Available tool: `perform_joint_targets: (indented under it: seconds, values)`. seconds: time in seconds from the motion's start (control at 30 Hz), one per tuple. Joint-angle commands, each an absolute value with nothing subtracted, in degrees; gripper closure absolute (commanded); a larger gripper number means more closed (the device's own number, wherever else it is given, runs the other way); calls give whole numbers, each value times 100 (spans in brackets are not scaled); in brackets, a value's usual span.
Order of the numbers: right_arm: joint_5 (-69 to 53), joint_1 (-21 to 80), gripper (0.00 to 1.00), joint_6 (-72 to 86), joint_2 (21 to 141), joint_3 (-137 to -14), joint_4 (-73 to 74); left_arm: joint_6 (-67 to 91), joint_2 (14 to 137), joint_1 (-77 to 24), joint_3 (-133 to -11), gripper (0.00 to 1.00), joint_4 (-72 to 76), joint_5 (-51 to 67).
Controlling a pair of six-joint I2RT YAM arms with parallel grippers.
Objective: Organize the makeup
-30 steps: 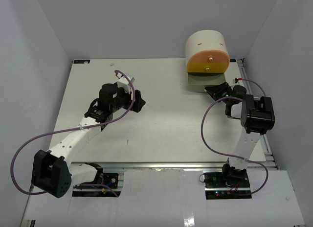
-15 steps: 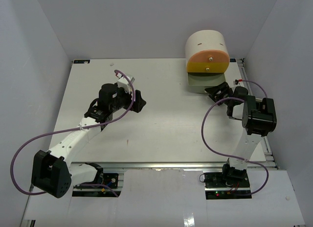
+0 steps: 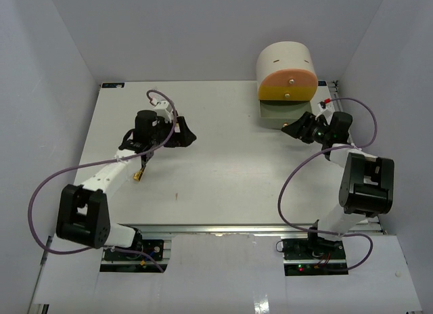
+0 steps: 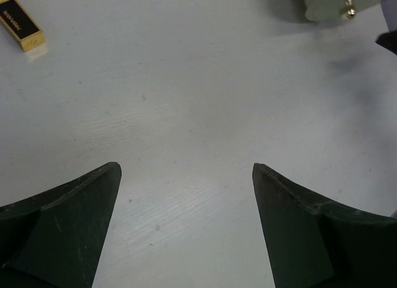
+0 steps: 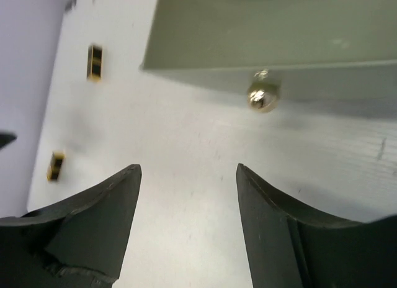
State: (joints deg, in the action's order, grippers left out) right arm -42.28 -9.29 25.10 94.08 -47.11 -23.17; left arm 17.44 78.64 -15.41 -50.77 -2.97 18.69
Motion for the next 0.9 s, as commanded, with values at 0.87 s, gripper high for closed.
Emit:
perform_joint_targets:
  seconds: [0.87]
  values:
    - [-1874, 3735, 10, 682, 14076, -12842, 1274, 1808, 3618, -865, -3753, 2, -1486, -434]
